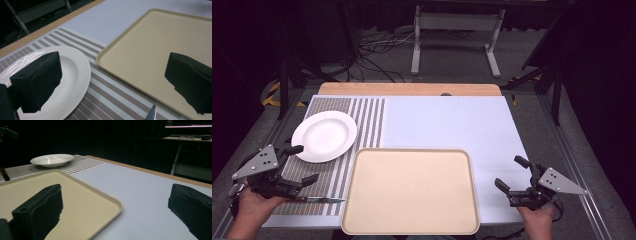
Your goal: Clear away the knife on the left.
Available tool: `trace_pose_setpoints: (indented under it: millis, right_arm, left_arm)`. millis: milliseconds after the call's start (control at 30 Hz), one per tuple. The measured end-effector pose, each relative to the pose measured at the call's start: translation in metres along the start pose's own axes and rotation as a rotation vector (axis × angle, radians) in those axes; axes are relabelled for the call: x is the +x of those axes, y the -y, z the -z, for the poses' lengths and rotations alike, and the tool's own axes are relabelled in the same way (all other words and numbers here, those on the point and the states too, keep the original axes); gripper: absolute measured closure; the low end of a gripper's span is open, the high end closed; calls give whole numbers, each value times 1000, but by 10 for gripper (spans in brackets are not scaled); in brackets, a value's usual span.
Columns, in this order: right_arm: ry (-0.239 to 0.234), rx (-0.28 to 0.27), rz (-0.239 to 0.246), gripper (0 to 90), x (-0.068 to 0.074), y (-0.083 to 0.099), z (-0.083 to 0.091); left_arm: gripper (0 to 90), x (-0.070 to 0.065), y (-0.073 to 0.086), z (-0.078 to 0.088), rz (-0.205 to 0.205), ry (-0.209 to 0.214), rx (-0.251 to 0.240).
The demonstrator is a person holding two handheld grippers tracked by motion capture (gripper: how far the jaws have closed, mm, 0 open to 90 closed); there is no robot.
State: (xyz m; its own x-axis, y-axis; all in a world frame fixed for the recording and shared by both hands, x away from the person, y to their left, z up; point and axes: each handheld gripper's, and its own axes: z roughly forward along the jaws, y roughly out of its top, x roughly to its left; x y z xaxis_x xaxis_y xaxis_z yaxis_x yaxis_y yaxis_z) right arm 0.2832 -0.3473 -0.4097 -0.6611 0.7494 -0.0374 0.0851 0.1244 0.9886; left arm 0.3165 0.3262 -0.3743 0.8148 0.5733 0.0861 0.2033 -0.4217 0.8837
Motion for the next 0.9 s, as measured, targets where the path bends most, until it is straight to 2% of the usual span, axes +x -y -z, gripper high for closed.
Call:
trace_pose_setpoints:
  millis: [200, 400, 433, 567, 667, 700, 767, 900]
  right_arm:
    - [-5, 2, -2, 0, 0, 0, 0]
    - [-8, 4, -2, 0, -1, 0, -1]
    - [-11, 5, -4, 0, -1, 1, -1]
    - [-14, 4, -8, 0, -2, 1, -1]
    - [-17, 5, -10, 0, -2, 1, -1]
    - [-16, 7, -11, 0, -2, 1, -1]
    - [-19, 8, -13, 0, -2, 2, -2]
    - [-19, 8, -13, 0, -2, 2, -2]
  left_arm:
    - [27, 3, -7, -3, -34, 46, 137]
    - [27, 5, -11, -4, -55, 69, 212]
    - [27, 5, -12, -4, -67, 77, 246]
    - [27, 5, -14, -6, -93, 91, 318]
    - [28, 5, -14, -7, -103, 94, 345]
    - [29, 5, -14, -8, -118, 97, 374]
    - [30, 5, -14, -9, -122, 107, 391]
    - [32, 4, -14, -12, -156, 118, 469]
